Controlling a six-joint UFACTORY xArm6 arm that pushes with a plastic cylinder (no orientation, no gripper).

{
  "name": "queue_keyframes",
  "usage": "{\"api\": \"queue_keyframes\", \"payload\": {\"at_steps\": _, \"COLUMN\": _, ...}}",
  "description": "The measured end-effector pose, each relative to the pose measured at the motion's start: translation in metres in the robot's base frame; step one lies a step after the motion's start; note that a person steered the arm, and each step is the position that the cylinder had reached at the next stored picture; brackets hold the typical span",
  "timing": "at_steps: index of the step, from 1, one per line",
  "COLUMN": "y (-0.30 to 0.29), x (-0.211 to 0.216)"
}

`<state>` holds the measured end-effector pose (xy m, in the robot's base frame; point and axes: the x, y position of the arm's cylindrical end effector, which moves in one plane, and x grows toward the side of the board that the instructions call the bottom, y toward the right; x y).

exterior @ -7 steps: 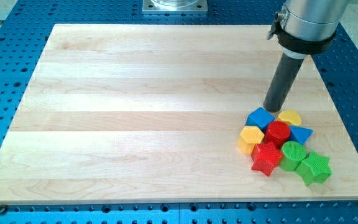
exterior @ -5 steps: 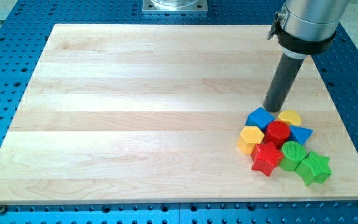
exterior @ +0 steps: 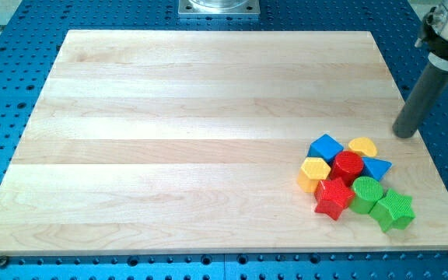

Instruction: Move the green blocks to the bottom left of the hexagon

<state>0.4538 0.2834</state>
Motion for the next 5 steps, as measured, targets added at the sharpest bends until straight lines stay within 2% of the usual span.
{"api": "queue_keyframes", "payload": {"at_steps": 1, "y": 0.005, "x": 0.026}}
{"api": "queue_keyframes", "payload": {"at_steps": 3, "y": -0.003, "x": 0.045}}
{"api": "queue_keyframes", "payload": {"at_steps": 4, "y": -0.016, "x": 0.069}}
{"api": "queue_keyframes", "payload": {"at_steps": 5, "y": 0.002, "x": 0.116}}
